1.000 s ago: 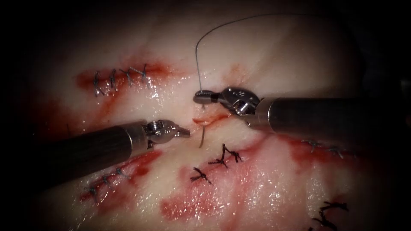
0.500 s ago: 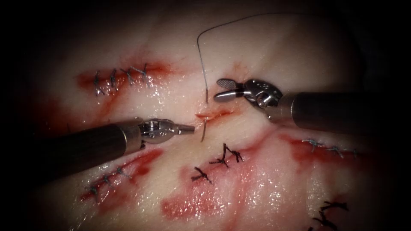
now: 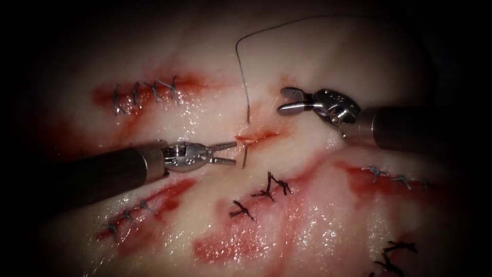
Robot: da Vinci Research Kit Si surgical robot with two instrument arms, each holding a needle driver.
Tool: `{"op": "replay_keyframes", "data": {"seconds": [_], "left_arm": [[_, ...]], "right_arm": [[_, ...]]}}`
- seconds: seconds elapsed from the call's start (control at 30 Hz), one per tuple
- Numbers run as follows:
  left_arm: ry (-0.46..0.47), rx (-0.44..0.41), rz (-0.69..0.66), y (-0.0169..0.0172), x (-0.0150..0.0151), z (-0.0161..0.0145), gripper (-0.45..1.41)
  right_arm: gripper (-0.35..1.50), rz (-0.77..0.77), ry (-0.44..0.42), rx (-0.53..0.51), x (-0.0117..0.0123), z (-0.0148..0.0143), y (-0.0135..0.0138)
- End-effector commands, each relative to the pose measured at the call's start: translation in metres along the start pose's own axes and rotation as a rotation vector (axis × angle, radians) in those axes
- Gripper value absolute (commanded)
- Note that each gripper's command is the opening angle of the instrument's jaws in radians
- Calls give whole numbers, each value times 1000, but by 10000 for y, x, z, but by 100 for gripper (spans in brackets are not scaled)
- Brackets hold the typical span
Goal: Wound Closure
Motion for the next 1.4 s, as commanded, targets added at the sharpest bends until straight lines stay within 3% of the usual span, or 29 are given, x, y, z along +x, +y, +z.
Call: {"op": "replay_keyframes", "data": {"seconds": [0.03,0.7,1.03,1.17,1.2,1.23,1.27,1.4], "left_arm": [[3,-4,5,-4,0,9,49],[54,-6,50,3,21,32,42],[39,10,63,-1,16,34,39],[33,17,64,-3,14,35,10],[33,17,64,-3,14,35,10],[32,18,64,-3,14,36,-27],[32,18,70,-2,14,36,-45],[46,3,-5,1,15,35,-45]], "right_arm": [[81,-7,2,4,-2,12,1],[76,-13,4,7,-11,20,-4],[71,-13,4,6,-12,19,-5],[66,-13,4,6,-12,19,-6],[66,-13,4,6,-12,19,-6],[59,-13,4,6,-12,19,-6],[57,-13,4,6,-12,19,-6],[52,-12,4,6,-12,18,-8]]}}
